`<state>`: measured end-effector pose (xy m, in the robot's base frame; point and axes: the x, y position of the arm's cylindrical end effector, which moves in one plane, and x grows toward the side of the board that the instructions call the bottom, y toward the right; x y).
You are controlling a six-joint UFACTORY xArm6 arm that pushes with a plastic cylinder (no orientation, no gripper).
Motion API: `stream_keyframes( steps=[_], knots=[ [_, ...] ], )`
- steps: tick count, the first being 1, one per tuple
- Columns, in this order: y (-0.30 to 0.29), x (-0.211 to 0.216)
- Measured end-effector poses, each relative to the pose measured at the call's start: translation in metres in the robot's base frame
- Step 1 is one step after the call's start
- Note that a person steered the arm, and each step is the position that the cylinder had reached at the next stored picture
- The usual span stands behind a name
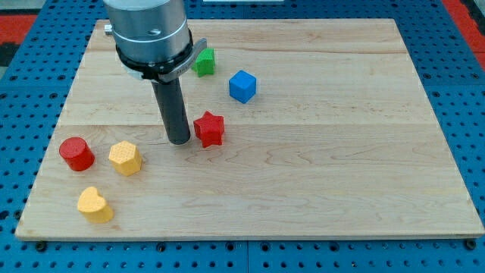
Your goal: Push the yellow hexagon diagonally below the red star
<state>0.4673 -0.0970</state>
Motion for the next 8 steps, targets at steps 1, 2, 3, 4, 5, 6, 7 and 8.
stream_keyframes(
  steps=[1,2,3,4,5,6,7,8],
  knots=[
    [0.035,-0.006],
    [0.093,-0.009],
    [0.120,-0.009],
    [0.118,-0.008],
    [0.008,-0.022],
    [-0.102,-0.025],
    [-0.197,-0.012],
    [-0.200,0.017]
  ],
)
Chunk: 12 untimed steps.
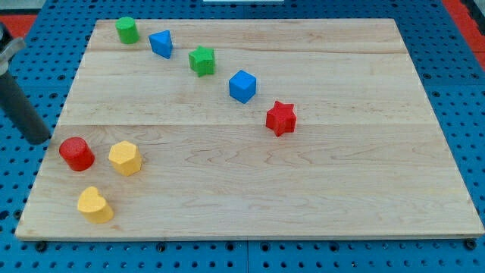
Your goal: Push the yellow hexagon diagonally below the red star
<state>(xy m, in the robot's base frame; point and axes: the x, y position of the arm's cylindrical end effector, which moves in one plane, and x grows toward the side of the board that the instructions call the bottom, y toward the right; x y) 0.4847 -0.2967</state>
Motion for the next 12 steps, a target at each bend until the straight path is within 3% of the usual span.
stream_keyframes(
  steps=[1,3,6,7,9,11,12],
  knots=[
    [0.041,0.024],
    [0.197,0.022],
    [0.247,0.059],
    [0.310,0.060],
    [0.317,0.087],
    [0.420,0.065],
    [0.325,0.063]
  ],
)
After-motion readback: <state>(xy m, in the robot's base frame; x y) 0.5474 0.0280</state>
